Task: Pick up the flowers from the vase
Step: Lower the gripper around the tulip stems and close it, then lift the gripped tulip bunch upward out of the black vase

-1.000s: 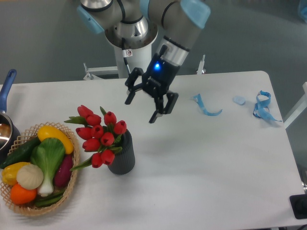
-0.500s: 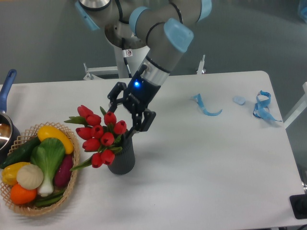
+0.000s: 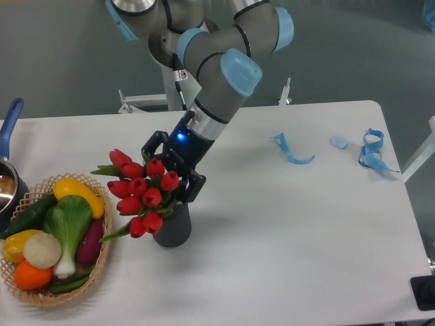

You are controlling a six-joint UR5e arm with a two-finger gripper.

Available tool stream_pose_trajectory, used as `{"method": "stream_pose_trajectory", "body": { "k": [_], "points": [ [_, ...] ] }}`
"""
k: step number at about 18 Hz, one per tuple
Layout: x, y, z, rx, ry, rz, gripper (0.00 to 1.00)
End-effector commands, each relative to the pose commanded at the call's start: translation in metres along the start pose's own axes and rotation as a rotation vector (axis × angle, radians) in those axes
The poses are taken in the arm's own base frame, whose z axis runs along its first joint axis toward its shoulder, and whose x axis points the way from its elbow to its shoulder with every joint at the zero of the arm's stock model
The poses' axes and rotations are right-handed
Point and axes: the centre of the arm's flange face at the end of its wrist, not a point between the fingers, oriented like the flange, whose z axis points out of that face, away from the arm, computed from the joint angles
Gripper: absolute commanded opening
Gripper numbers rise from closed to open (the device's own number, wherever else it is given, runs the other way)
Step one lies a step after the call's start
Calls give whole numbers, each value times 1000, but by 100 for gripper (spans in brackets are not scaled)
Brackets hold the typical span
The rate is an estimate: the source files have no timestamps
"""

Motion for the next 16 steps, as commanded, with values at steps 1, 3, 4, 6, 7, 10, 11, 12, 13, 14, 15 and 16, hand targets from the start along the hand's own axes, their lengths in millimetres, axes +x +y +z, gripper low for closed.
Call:
{"method": "stream_pose_trajectory", "body": {
  "k": [1,3,4,6,7,10,11,12,13,14,15,16],
  "points": [
    [-1,-1,-1,3,-1,2,77],
    [-4,-4,-2,6,-5,7,60],
    [-7,-4,-2,8,-6,8,57],
    [-9,-5,-3,13,-9,9,44],
    [-11,-4,-5,13,-12,6,38],
    [-14,-2,-9,15,-20,0,31],
    [-15,-3,-11,16,-25,-4,28],
    [-16,-2,-12,16,-26,-16,25],
    [-17,-2,-14,17,-30,-24,24],
    [-19,-2,-17,23,-34,-26,24],
    [-22,-6,-23,33,-42,-25,24],
    [-22,-9,-28,47,-45,-24,24]
  ]
}}
